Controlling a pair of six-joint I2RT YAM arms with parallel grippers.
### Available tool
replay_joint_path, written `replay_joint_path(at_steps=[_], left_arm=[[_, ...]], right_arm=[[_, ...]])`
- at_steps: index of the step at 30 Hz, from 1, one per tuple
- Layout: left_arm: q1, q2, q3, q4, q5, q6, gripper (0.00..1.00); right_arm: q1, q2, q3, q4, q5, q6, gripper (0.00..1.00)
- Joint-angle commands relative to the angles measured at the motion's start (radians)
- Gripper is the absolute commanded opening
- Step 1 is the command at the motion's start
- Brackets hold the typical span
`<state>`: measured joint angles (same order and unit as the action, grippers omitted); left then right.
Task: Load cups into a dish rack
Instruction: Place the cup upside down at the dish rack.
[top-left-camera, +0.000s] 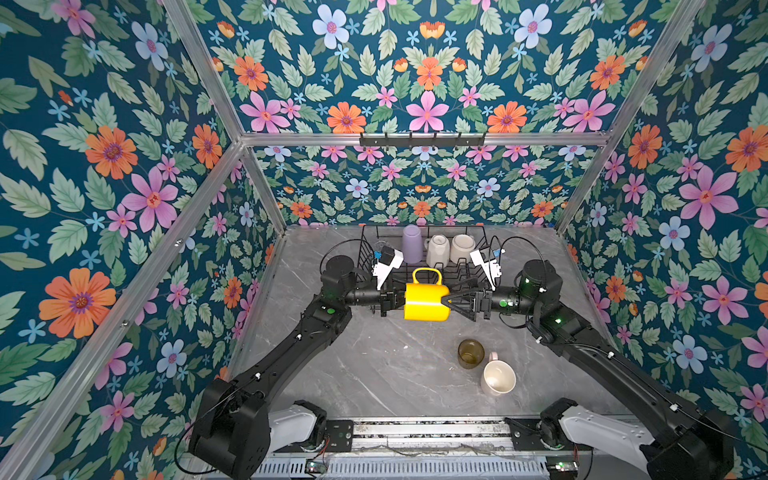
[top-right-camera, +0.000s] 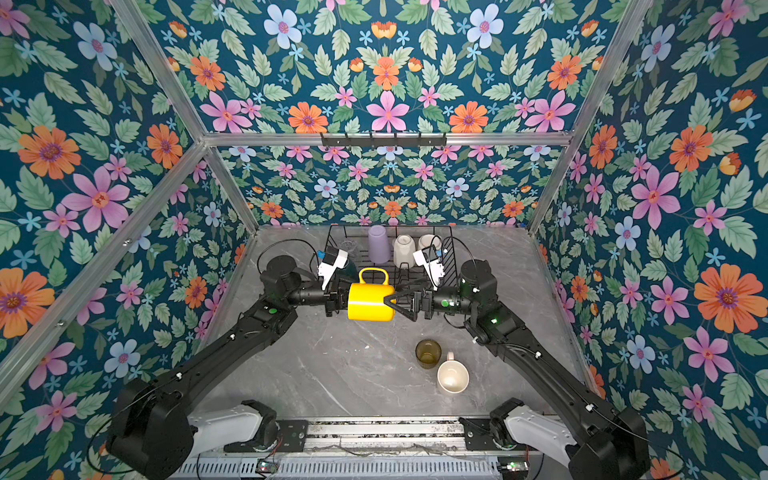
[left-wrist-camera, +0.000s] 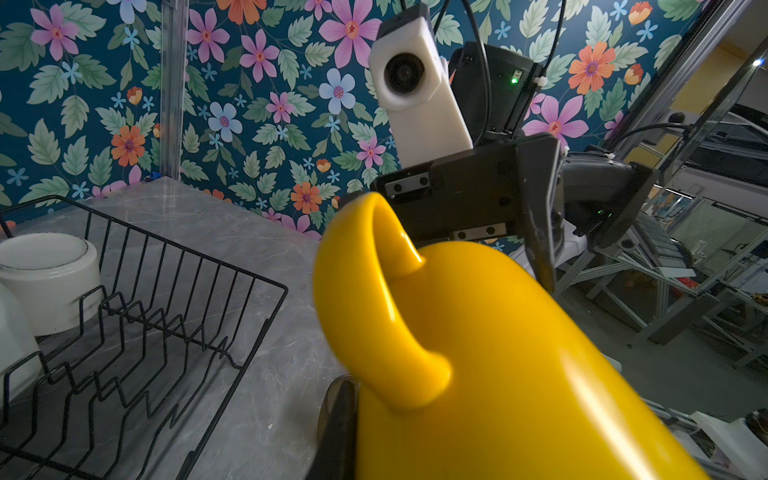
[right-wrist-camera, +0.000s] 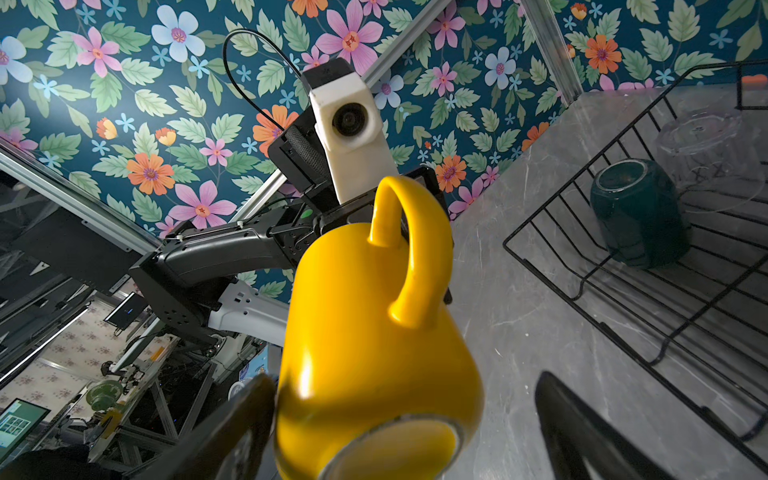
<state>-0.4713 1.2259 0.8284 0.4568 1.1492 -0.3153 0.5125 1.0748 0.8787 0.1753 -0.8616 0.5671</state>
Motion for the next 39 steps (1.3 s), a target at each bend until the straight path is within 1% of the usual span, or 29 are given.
replay_joint_path(at_steps=[1, 10, 16, 28, 33, 36, 39], left_arm=[[0.002, -0.003, 0.009, 0.082, 0.026, -0.02, 0.0], [0.005, 0.0, -0.003, 0.128, 0.035, -0.05, 0.0], [0.006, 0.009, -0.015, 0.22, 0.05, -0.12, 0.0], [0.007, 0.001, -0.026, 0.231, 0.051, -0.126, 0.0], [0.006, 0.001, -0.034, 0.272, 0.053, -0.158, 0.0], [0.007, 0.001, -0.037, 0.279, 0.053, -0.162, 0.0], [0.006, 0.0, -0.037, 0.281, 0.053, -0.163, 0.0]], right_arm=[[0.016, 0.013, 0.008, 0.06, -0.013, 0.012, 0.97], [0.067, 0.054, 0.029, 0.067, -0.007, 0.012, 0.96], [0.086, 0.078, 0.035, 0.089, -0.004, 0.027, 0.96], [0.12, 0.105, 0.063, 0.088, 0.021, 0.021, 0.95], [0.135, 0.117, 0.069, 0.085, 0.038, 0.022, 0.95], [0.142, 0.124, 0.074, 0.084, 0.042, 0.022, 0.93], [0.148, 0.129, 0.079, 0.085, 0.045, 0.022, 0.9]])
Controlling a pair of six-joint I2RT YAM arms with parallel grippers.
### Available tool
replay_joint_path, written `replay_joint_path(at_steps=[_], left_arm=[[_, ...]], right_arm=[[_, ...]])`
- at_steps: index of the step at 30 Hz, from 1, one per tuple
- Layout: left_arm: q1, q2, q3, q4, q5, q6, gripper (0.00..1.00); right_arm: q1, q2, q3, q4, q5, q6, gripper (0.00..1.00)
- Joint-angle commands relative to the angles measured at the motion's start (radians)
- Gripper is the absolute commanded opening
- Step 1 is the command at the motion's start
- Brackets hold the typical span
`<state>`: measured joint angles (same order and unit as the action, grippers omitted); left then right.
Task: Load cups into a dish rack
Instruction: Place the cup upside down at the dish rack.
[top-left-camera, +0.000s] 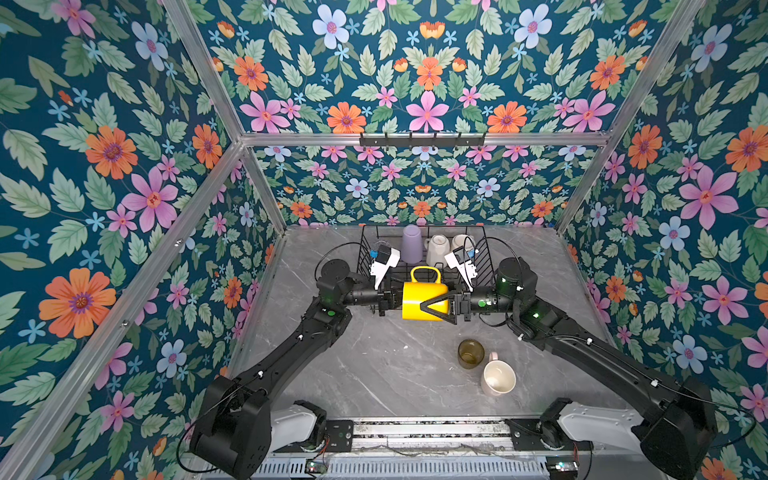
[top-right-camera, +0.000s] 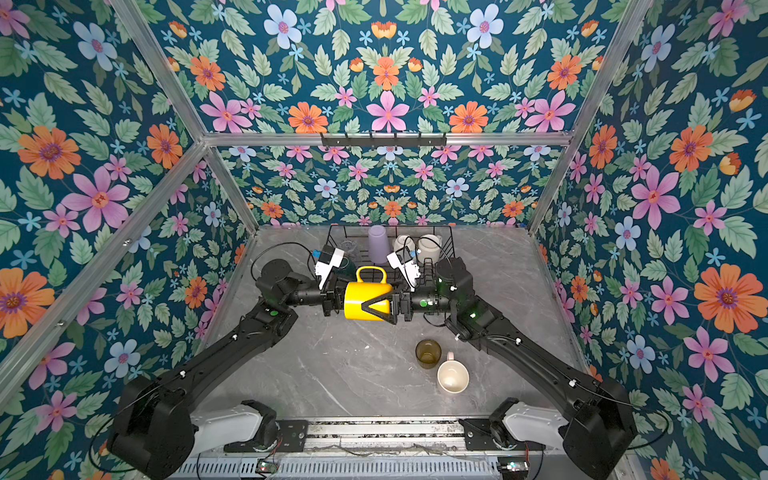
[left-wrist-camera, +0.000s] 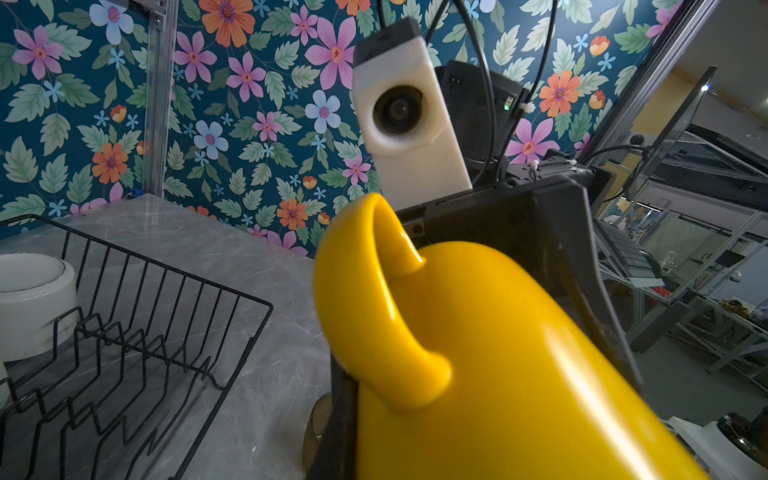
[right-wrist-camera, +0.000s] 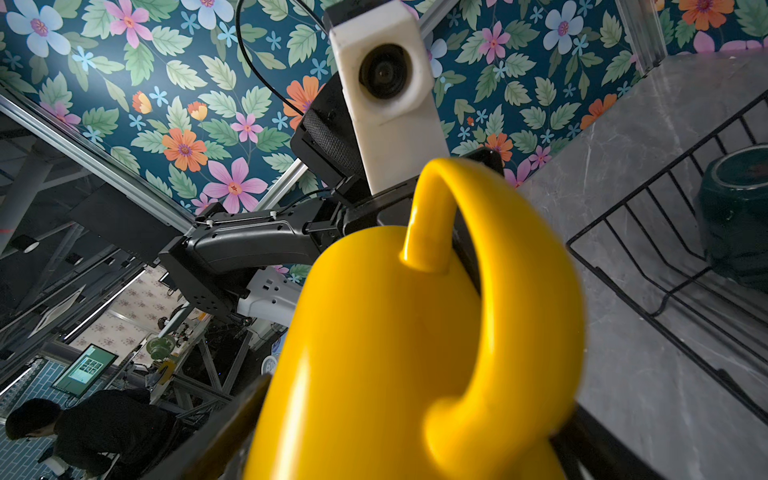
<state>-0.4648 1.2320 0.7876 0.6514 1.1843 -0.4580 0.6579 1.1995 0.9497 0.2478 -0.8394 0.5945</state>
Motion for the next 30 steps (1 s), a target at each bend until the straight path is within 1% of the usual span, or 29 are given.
replay_joint_path(at_steps=[1, 5, 9, 13, 15, 17, 20, 21, 27, 30], left_arm=[[0.0, -0.006, 0.004, 0.086, 0.016, -0.021, 0.0], [0.0, -0.005, 0.002, 0.086, 0.012, -0.021, 0.0], [0.0, -0.005, 0.002, 0.08, -0.003, -0.022, 0.0], [0.002, 0.001, 0.016, 0.05, -0.017, -0.014, 0.0], [0.002, 0.003, 0.02, 0.044, -0.022, -0.014, 0.0], [0.002, 0.004, 0.024, 0.038, -0.025, -0.01, 0.0], [0.002, 0.007, 0.031, 0.021, -0.03, -0.002, 0.0], [0.002, 0.009, 0.032, 0.015, -0.033, 0.002, 0.0], [0.003, 0.015, 0.041, -0.008, -0.049, 0.011, 0.0], [0.002, 0.022, 0.048, -0.029, -0.061, 0.016, 0.0]], right_arm=[[0.003, 0.005, 0.009, 0.013, 0.022, -0.004, 0.88], [0.004, 0.006, 0.011, 0.001, 0.029, -0.005, 0.8], [0.005, 0.005, 0.006, -0.01, 0.052, -0.004, 0.61], [0.004, -0.001, 0.001, -0.014, 0.077, -0.005, 0.46], [0.005, -0.001, 0.001, -0.021, 0.092, -0.008, 0.35], [0.004, 0.003, 0.004, -0.028, 0.094, -0.007, 0.25], [0.005, 0.006, 0.006, -0.033, 0.101, -0.007, 0.05], [0.005, 0.005, 0.006, -0.034, 0.103, -0.007, 0.0], [0.005, -0.004, 0.006, -0.051, 0.131, -0.008, 0.0], [0.004, -0.012, 0.008, -0.053, 0.167, 0.017, 0.0]])
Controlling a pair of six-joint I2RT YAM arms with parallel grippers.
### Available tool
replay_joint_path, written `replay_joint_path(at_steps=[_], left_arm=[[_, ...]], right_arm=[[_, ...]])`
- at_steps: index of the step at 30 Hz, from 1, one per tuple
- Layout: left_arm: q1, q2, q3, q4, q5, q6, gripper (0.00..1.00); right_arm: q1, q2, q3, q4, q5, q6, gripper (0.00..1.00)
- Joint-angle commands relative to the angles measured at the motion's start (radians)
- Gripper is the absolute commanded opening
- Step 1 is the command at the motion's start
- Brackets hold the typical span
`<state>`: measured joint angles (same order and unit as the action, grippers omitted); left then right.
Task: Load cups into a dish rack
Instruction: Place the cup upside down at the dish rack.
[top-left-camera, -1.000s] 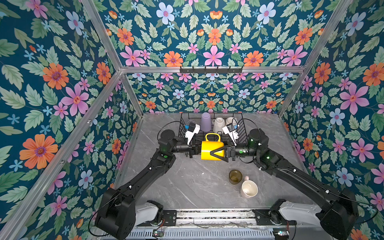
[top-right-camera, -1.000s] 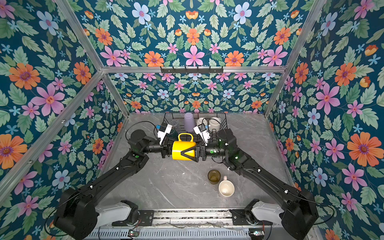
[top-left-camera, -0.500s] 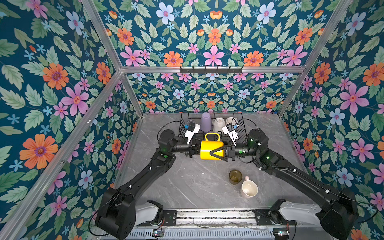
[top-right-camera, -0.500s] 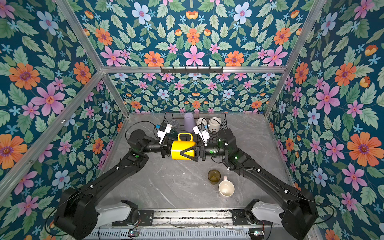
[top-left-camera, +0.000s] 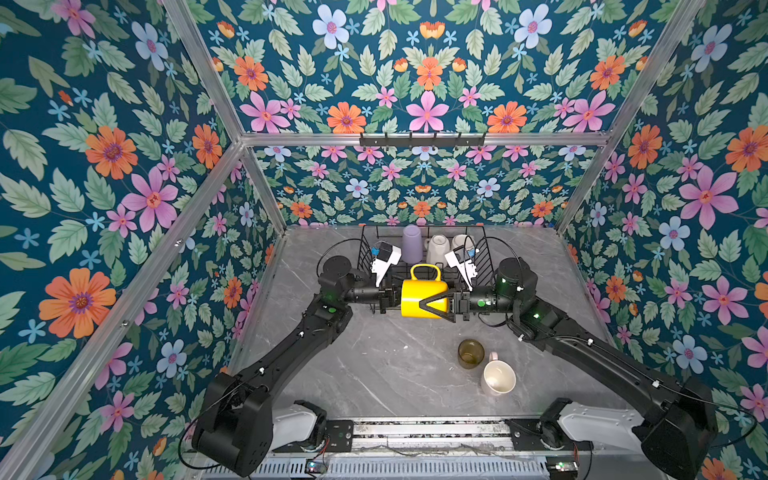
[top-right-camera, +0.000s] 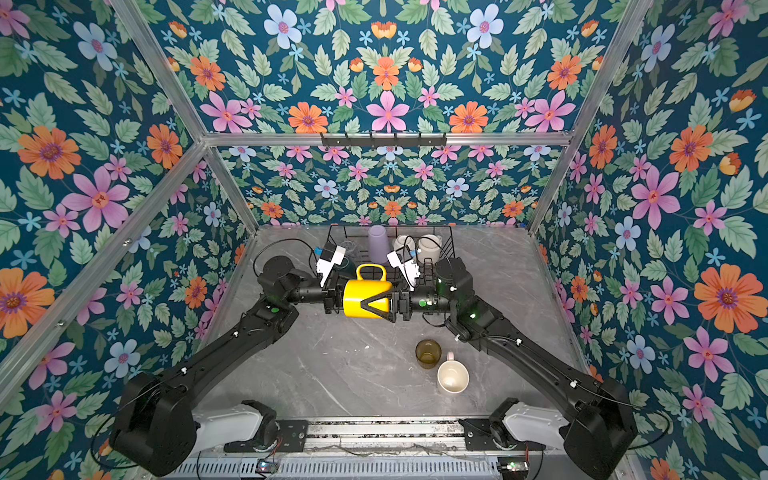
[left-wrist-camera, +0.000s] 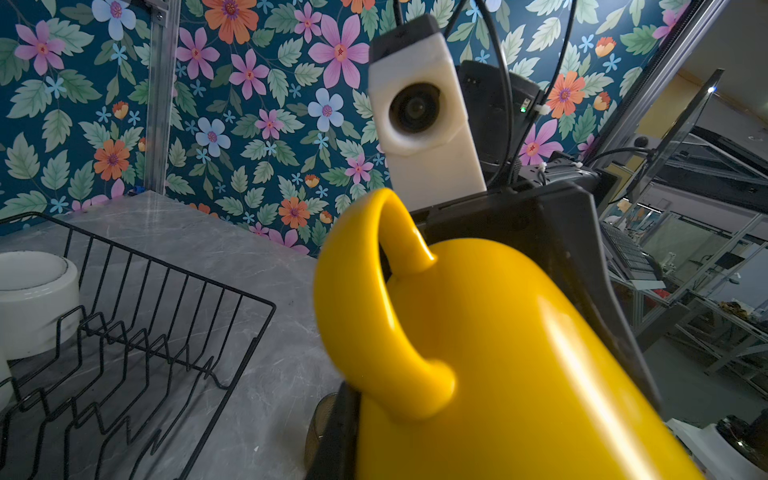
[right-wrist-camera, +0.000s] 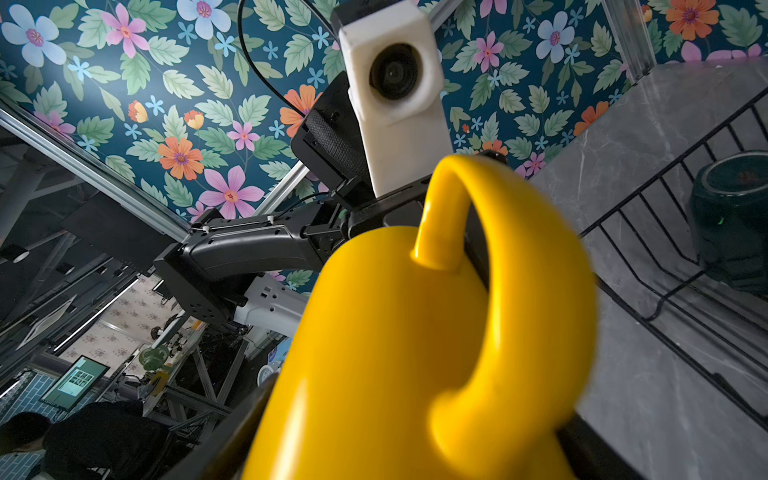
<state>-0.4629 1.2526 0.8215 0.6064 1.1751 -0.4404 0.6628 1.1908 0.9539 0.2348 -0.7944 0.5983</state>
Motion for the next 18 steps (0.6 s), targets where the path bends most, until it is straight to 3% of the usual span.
replay_joint_path(at_steps=[1, 7, 12, 18], left_arm=[[0.003, 0.004, 0.016, 0.013, -0.055, -0.001, 0.0], [0.008, 0.021, 0.031, 0.009, -0.058, -0.024, 0.14], [0.016, 0.031, 0.041, 0.007, -0.052, -0.04, 0.34], [0.02, 0.022, 0.033, 0.003, -0.063, -0.034, 0.44]], right_arm=[[0.0, -0.005, 0.008, -0.04, 0.127, 0.018, 0.0], [0.0, -0.006, 0.023, -0.044, 0.145, 0.027, 0.0], [-0.001, -0.009, 0.026, -0.052, 0.156, 0.029, 0.0], [-0.001, -0.013, 0.029, -0.06, 0.162, 0.029, 0.0]])
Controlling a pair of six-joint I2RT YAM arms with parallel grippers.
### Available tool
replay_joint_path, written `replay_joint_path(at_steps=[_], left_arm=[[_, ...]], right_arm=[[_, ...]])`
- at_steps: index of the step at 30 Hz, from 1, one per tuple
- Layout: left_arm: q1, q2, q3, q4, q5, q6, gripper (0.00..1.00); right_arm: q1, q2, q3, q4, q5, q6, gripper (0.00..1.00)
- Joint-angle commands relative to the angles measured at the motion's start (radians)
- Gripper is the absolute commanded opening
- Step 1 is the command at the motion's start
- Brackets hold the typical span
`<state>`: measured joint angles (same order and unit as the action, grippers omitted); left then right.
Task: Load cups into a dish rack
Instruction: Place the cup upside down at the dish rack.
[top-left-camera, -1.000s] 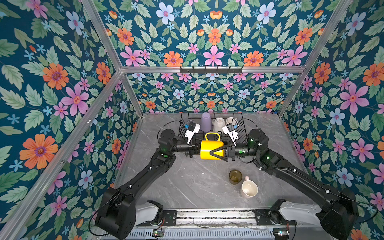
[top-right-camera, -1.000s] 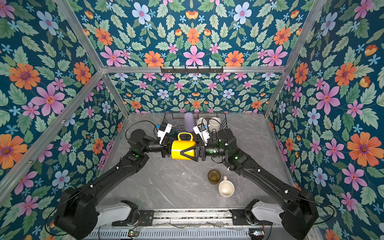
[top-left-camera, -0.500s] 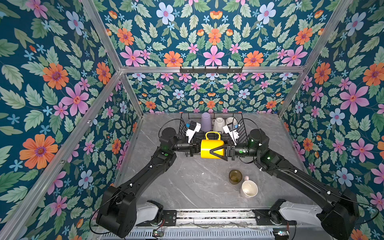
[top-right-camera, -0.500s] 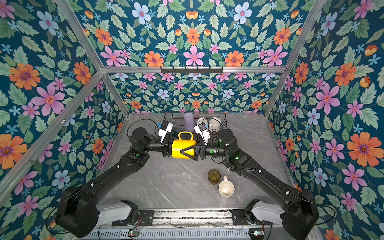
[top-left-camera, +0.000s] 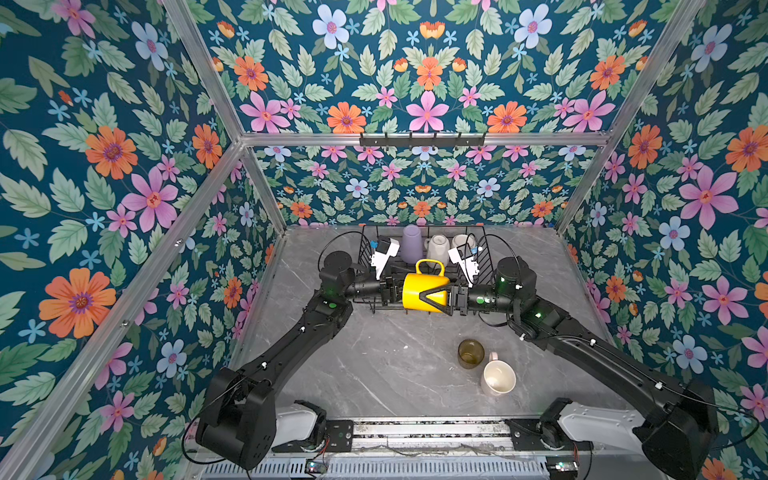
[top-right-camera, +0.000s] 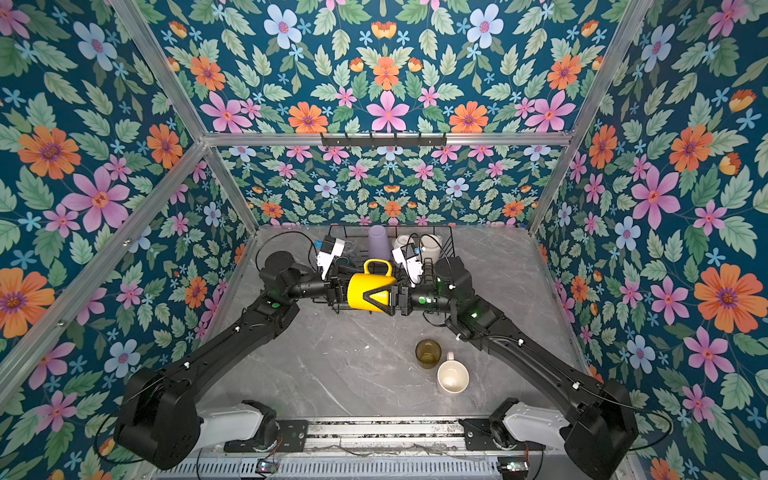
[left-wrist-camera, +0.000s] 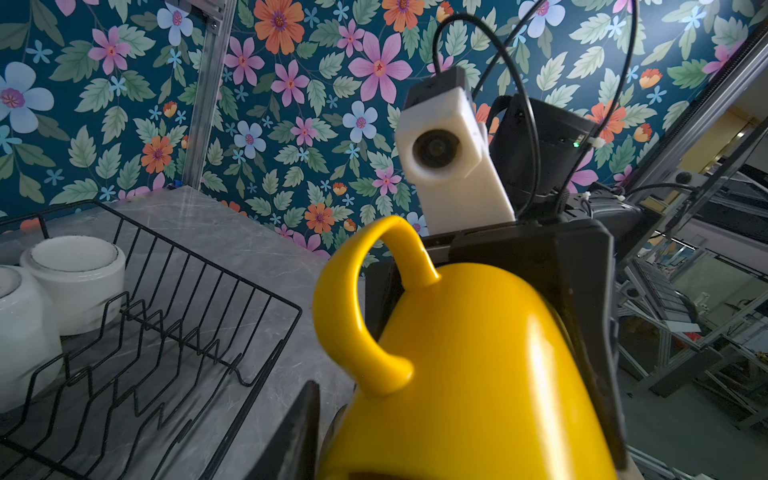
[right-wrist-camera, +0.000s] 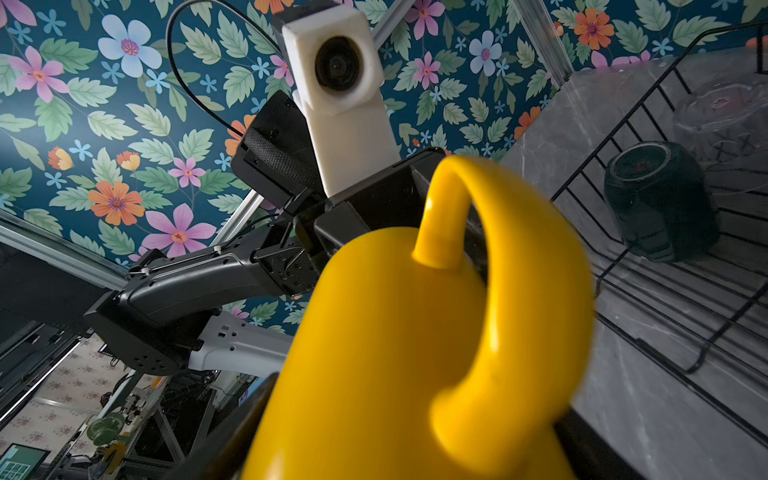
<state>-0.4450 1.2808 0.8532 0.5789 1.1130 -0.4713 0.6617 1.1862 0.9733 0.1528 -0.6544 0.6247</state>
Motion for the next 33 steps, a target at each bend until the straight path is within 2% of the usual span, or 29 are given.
replay_joint_path(at_steps=[1, 5, 8, 13, 21, 28, 31, 33], left_arm=[[0.003, -0.008, 0.001, 0.025, -0.002, 0.0, 0.47], [0.009, -0.023, -0.004, -0.008, -0.032, 0.033, 0.62], [0.013, -0.045, -0.005, -0.064, -0.081, 0.079, 0.78], [0.026, -0.071, 0.003, -0.171, -0.18, 0.153, 0.93], [0.071, -0.139, 0.015, -0.281, -0.477, 0.166, 1.0], [0.121, -0.22, 0.083, -0.493, -0.897, 0.18, 1.0], [0.123, -0.251, 0.09, -0.527, -1.062, 0.198, 1.0], [0.125, -0.267, 0.092, -0.528, -1.116, 0.218, 1.0]], right_arm=[[0.001, -0.012, 0.013, 0.018, 0.025, 0.0, 0.0], [-0.001, -0.03, 0.025, -0.026, 0.044, -0.015, 0.0], [-0.001, -0.056, 0.036, -0.082, 0.067, -0.038, 0.0], [-0.01, -0.105, 0.058, -0.186, 0.113, -0.065, 0.0], [-0.04, -0.134, 0.113, -0.379, 0.239, -0.127, 0.0], [-0.041, -0.034, 0.254, -0.57, 0.353, -0.207, 0.0], [-0.04, 0.021, 0.314, -0.632, 0.395, -0.236, 0.0], [-0.04, 0.063, 0.359, -0.672, 0.423, -0.257, 0.0]])
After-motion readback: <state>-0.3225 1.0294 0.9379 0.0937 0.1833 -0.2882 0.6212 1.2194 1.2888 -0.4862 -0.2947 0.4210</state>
